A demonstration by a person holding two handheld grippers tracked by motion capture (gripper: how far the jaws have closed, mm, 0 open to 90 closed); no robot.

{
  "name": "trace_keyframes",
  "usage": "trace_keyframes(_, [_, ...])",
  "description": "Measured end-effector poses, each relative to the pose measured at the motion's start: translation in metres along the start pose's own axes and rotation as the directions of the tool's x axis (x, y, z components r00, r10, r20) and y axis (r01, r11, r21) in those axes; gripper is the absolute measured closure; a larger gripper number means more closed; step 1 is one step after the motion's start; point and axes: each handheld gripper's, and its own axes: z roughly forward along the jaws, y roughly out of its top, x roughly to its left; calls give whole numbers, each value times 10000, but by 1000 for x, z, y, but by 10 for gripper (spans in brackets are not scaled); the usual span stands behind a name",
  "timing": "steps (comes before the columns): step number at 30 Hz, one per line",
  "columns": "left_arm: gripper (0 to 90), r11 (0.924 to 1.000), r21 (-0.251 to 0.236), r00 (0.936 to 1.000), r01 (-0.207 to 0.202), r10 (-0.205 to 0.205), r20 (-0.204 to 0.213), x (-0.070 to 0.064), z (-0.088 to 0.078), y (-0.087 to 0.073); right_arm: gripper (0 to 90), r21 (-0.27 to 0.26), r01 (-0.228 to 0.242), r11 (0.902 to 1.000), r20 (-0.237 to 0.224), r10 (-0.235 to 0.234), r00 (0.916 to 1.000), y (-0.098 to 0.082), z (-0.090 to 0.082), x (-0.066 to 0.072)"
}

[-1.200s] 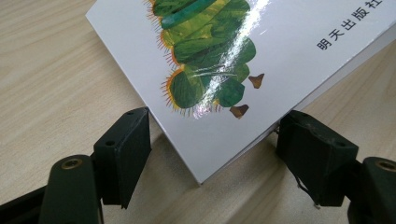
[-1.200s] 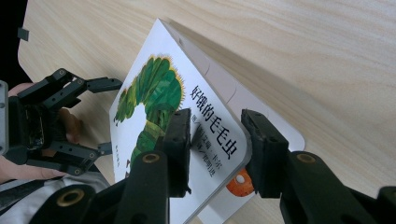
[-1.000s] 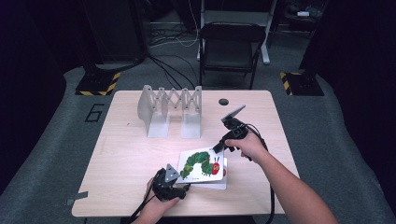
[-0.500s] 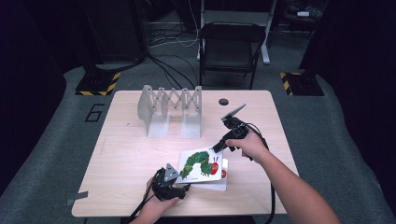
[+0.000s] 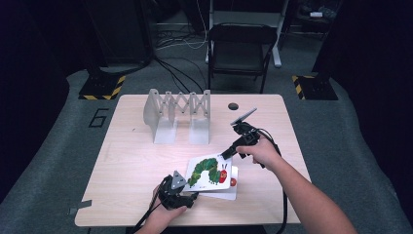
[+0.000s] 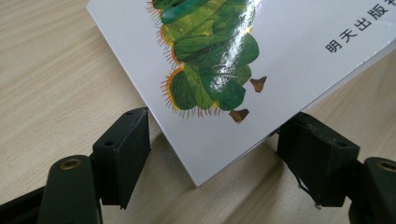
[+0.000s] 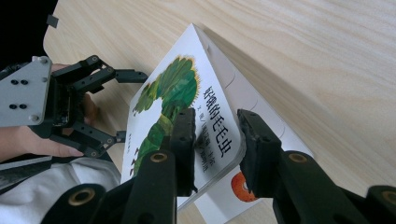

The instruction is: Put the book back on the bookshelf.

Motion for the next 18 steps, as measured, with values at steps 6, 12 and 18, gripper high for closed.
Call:
trace_keyframes(6, [237,9999,109,10000,-62,62,21,3,-1,1,718,80,406,9991,-153,-404,9991,-3,-1,1])
trace_keyframes(12, [233,9994,284,9998,-185,184,41,1,-1,2,729,71,810,9967,-294,-808,9963,-6,-4,4])
trace_keyframes(18, [235,9986,331,9988,-415,406,274,3,-2,2,734,203,996,9948,-398,-988,9943,-8,-5,6])
